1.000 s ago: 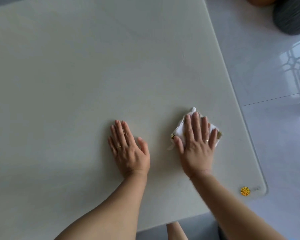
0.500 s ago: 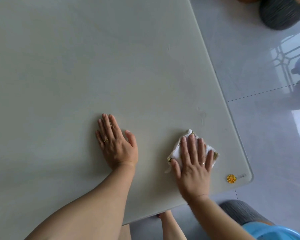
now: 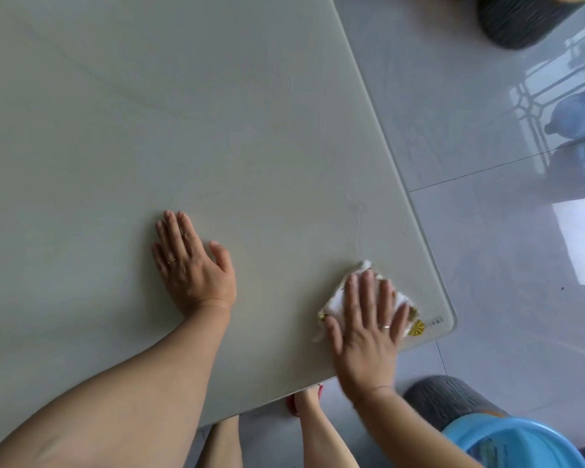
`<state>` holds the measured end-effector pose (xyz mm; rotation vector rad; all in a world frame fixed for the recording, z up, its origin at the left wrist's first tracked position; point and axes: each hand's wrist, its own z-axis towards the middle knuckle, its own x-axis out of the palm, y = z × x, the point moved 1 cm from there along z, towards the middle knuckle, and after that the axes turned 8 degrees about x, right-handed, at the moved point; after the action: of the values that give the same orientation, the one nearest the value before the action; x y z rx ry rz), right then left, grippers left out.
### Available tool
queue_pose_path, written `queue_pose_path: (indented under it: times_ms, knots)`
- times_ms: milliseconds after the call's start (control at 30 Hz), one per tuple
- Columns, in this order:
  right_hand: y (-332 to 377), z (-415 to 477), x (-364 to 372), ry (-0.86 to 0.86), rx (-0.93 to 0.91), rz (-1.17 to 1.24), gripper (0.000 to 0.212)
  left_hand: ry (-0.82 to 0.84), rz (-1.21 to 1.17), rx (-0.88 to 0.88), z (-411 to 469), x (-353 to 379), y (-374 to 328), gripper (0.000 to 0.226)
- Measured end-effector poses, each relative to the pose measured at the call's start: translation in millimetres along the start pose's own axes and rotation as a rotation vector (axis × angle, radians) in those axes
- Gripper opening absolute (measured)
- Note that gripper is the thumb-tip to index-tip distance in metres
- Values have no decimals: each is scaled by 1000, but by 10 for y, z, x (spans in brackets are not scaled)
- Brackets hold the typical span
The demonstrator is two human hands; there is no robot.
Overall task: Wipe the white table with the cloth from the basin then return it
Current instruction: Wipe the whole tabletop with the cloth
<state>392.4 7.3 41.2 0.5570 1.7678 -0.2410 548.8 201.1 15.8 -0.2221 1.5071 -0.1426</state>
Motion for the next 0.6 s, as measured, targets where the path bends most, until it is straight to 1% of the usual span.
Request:
queue_pose_path:
  times_ms: [33,67,133,167,200,233,300,367,400,433,467,500,533,600]
  knots:
    - [81,-70,35,21,-85,3,66,-2,1,-3,-1,0,-1,64]
    - [79,-92,49,46,-220,-13,66,-6,1,-7,-2,-1,0,65]
    - [-124,41,7,73,-506,-93,67,-12,-3,-5,0,1,-2,65]
    - [-232,177,-46,81,-595,-130,68,-12,-5,-2,1,2,0,65]
    - [-313,349,-106,73,-611,-143,69,-11,-4,-1,5,4,-3,65]
    - [-342,544,-163,47,-552,-131,69,-10,-1,-6,8,5,-7,65]
    - [-282,926,-233,3,-316,-77,70,-5,6,-15,4,4,-8,65]
    - [-24,1126,-217,-26,-41,-15,72,-4,6,-6,-5,5,-6,64]
    - [156,1156,-183,-37,70,6,72,-9,7,-3,0,7,-7,64]
    - [342,1151,-150,-33,133,26,72,-14,7,-5,6,12,-2,64]
    - [511,1116,-127,-26,118,38,72,-14,5,-7,2,15,6,63]
    - [632,1065,-104,-17,30,29,71,-12,4,-5,-6,14,11,63]
    - [690,1026,-94,-11,-116,5,70,-11,4,1,-7,11,10,63]
    - [593,1140,-160,-17,-411,-60,70,-5,3,-2,2,4,3,63]
